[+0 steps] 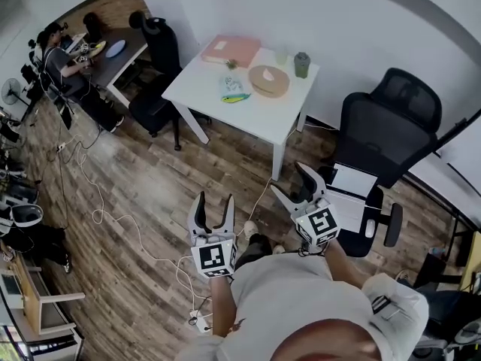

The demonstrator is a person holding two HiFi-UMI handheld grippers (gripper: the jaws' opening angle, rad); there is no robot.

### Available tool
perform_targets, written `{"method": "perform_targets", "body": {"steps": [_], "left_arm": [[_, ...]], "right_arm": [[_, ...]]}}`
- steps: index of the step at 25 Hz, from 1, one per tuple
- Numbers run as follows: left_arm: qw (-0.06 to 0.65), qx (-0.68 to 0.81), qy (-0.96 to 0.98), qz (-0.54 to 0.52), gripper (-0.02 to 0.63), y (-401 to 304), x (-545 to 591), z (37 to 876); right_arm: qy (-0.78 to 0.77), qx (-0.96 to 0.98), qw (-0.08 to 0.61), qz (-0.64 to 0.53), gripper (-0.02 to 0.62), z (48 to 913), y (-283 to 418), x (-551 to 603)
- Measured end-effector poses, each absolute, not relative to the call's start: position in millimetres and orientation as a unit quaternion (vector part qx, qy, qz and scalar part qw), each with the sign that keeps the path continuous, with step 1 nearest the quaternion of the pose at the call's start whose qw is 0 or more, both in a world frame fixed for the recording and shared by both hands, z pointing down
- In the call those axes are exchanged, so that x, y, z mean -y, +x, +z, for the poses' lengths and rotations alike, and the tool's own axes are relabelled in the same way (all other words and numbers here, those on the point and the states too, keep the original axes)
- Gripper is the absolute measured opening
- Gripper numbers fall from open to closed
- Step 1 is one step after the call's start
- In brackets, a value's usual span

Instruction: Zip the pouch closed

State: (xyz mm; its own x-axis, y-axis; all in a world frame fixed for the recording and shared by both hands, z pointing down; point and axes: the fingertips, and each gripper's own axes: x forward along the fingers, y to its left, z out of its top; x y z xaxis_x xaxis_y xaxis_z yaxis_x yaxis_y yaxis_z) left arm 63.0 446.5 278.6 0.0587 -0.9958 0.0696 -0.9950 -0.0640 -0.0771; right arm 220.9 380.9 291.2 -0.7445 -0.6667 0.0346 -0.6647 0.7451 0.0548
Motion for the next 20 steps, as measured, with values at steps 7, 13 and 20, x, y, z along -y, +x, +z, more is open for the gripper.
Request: {"method": "perform_targets", "body": {"steps": [7,13,20], "left_arm": [[0.005,-0.681,-0.731,-0.049,0.286,30.4,-403.5,281.8],[0.003,-0.673,-0.738,-0.046,0.290,-1.9,-364.0,284.4],[0.005,-0.662,-0.748,-0.048,0.299,-41.3,-328.8,281.8]], "right_arm": [[0.367,0.929,0.036,-0.028,0.324,291.9,190.6,-341.2],[0.378,0.924,0.045,-0.029,0.324,296.0,162.4,-304.5],[0.392,0.918,0.054,-0.031,0.324,296.3,125.7,-271.9]]}}
